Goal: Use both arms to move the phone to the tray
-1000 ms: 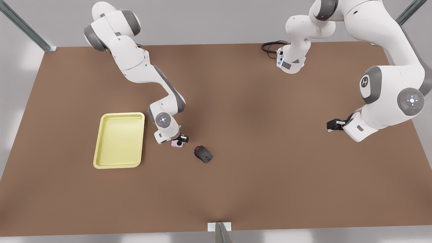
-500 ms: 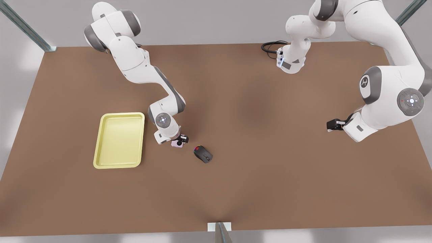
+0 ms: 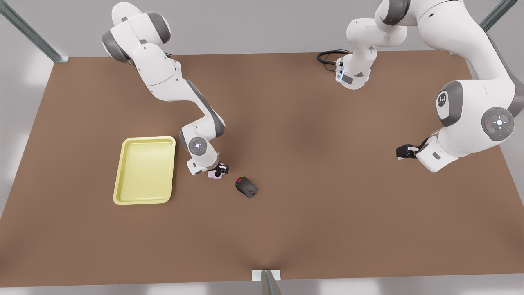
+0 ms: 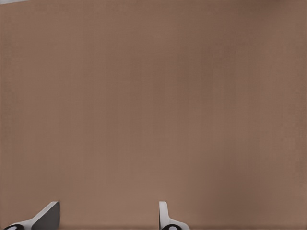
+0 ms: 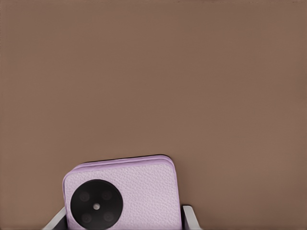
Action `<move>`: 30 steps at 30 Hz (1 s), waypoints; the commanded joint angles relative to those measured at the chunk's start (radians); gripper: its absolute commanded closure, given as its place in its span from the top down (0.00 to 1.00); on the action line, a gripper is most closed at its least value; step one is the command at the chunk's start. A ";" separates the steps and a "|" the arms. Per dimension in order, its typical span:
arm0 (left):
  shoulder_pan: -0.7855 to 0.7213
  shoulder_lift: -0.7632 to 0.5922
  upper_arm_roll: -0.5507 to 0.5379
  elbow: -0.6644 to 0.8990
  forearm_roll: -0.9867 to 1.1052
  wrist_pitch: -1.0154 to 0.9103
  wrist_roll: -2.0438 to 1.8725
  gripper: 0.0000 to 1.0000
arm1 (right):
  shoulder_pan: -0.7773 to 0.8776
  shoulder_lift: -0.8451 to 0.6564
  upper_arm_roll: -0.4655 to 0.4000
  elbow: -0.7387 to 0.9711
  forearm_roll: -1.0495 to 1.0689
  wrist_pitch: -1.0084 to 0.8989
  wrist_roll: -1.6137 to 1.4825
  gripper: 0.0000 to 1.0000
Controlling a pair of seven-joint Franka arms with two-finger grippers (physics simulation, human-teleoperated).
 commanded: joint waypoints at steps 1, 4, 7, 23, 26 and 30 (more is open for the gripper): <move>0.000 -0.001 0.000 0.000 0.000 -0.001 0.001 1.00 | 0.000 -0.003 0.000 0.001 -0.004 -0.005 0.004 0.81; 0.000 -0.001 0.000 0.000 0.000 -0.001 0.001 1.00 | 0.000 -0.003 0.000 0.001 -0.004 -0.011 0.004 0.81; 0.000 -0.001 0.000 0.000 0.000 -0.001 -0.001 1.00 | 0.000 -0.004 0.000 0.001 -0.004 -0.011 0.004 0.81; -0.002 -0.007 0.000 0.002 0.000 -0.008 -0.005 1.00 | -0.005 -0.021 0.000 0.003 -0.004 -0.021 0.002 0.78; -0.002 -0.009 -0.001 0.002 0.000 -0.008 -0.021 1.00 | -0.005 -0.030 0.001 0.003 -0.004 -0.022 0.002 0.78; -0.002 -0.010 -0.001 0.002 0.000 -0.010 -0.021 1.00 | -0.009 -0.066 0.001 0.005 -0.004 -0.082 0.001 0.78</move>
